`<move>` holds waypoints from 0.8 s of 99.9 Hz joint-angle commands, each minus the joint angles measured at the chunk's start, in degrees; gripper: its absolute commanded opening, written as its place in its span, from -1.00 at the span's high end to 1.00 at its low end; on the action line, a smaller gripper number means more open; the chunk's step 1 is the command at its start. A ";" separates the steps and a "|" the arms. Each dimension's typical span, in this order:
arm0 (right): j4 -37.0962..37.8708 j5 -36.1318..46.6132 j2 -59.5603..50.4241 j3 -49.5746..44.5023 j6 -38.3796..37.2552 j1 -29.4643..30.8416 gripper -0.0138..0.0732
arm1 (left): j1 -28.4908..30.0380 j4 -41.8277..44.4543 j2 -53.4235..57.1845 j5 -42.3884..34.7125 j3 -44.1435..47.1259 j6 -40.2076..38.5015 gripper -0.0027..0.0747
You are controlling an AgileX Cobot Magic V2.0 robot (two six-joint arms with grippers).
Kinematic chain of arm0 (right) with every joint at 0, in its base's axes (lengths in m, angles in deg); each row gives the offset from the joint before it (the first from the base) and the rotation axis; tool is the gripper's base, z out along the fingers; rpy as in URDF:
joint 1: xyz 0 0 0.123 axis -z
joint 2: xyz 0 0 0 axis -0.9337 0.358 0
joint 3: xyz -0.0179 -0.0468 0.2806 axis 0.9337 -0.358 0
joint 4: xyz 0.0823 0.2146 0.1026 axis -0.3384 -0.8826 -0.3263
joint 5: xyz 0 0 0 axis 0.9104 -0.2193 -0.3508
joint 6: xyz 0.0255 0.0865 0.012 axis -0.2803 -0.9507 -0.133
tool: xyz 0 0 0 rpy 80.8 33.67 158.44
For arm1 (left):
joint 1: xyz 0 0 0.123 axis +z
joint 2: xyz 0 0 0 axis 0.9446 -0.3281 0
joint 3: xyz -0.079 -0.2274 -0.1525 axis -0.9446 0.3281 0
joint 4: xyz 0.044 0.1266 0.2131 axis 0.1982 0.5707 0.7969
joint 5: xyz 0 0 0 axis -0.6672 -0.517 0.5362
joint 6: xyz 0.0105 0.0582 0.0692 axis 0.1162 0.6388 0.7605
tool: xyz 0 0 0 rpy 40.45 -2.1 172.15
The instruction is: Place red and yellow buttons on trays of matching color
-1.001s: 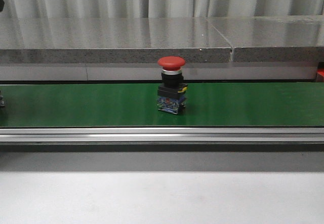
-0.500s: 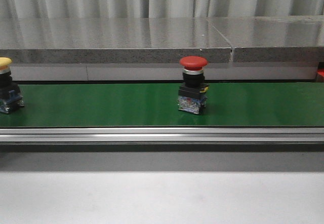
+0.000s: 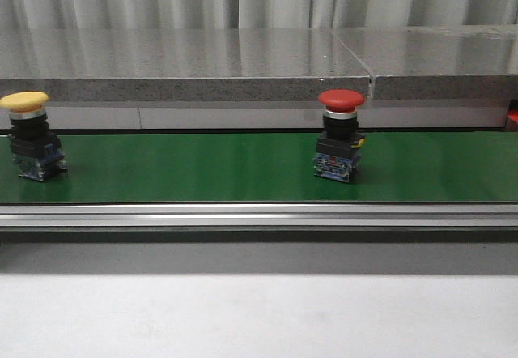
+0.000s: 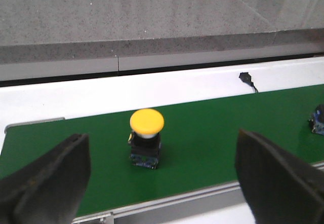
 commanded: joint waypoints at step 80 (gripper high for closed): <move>-0.09 -2.50 -1.02 1.41 0.45 0.04 0.00 | -0.14 -1.44 3.93 -5.11 4.15 0.03 0.98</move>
